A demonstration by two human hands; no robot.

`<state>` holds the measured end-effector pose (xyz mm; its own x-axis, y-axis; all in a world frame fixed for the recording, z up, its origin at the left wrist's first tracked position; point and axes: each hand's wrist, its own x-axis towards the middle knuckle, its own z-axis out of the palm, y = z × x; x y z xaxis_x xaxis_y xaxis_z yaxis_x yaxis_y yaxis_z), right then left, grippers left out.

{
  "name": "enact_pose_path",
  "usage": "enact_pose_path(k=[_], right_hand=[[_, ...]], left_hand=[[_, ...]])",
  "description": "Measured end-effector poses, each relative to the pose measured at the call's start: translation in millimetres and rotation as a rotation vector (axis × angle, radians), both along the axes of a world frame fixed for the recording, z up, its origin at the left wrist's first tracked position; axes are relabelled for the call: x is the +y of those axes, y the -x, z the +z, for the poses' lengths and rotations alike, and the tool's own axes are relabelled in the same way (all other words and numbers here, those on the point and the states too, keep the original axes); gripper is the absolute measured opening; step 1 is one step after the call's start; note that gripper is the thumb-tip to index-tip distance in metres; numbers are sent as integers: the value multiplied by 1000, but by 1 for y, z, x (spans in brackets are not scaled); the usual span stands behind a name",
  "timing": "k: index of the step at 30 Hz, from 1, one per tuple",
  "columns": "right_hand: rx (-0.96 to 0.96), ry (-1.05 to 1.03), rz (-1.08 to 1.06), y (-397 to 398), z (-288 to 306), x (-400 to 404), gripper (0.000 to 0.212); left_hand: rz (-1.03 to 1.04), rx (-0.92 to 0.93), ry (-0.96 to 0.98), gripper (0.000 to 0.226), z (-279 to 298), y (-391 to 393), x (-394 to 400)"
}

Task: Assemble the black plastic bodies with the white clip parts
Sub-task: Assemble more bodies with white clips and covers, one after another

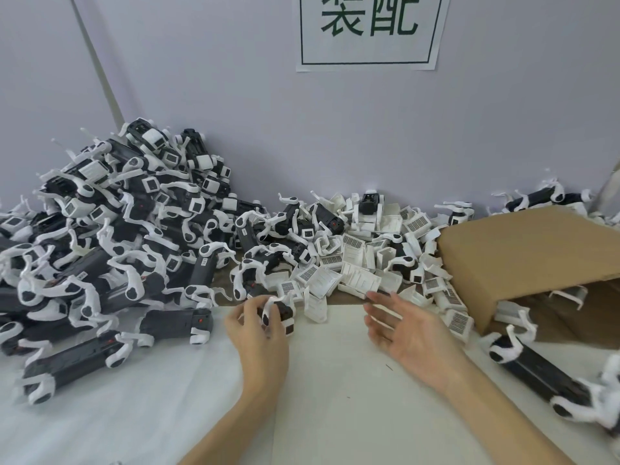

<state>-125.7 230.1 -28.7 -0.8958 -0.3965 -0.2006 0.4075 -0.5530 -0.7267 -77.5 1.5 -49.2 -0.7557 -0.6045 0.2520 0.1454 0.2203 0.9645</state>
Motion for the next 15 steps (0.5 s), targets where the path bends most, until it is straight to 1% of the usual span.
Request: enact_pose_path(k=[3,7,9,11,12,13,14,15], right_hand=[[1,11,28,-4,-3,-4,42],[45,26,64,-10,-4,-9,51],[98,33,80,-15,-4,-14,54],[166,50,135,-19,-4,-19,70],[219,38,196,-22,-3,-21,77],[278,6,255,-25,-2,-24,79],[320,-31,289,-28,-1,-26,76],[328,-58,283,-29,0,-27,72]], left_hand=[[11,38,-91,21,-1,-2,-1],[4,186,-152,24,5,-9,0],[-86,224,-159,25,9,-12,5],[-201,216,-143,24,10,-16,12],[-262,189,-136,23,9,-19,14],[-337,151,-138,20,10,-21,17],[-415,113,-147,19,11,-23,19],[-474,81,-161,19,12,-25,20]])
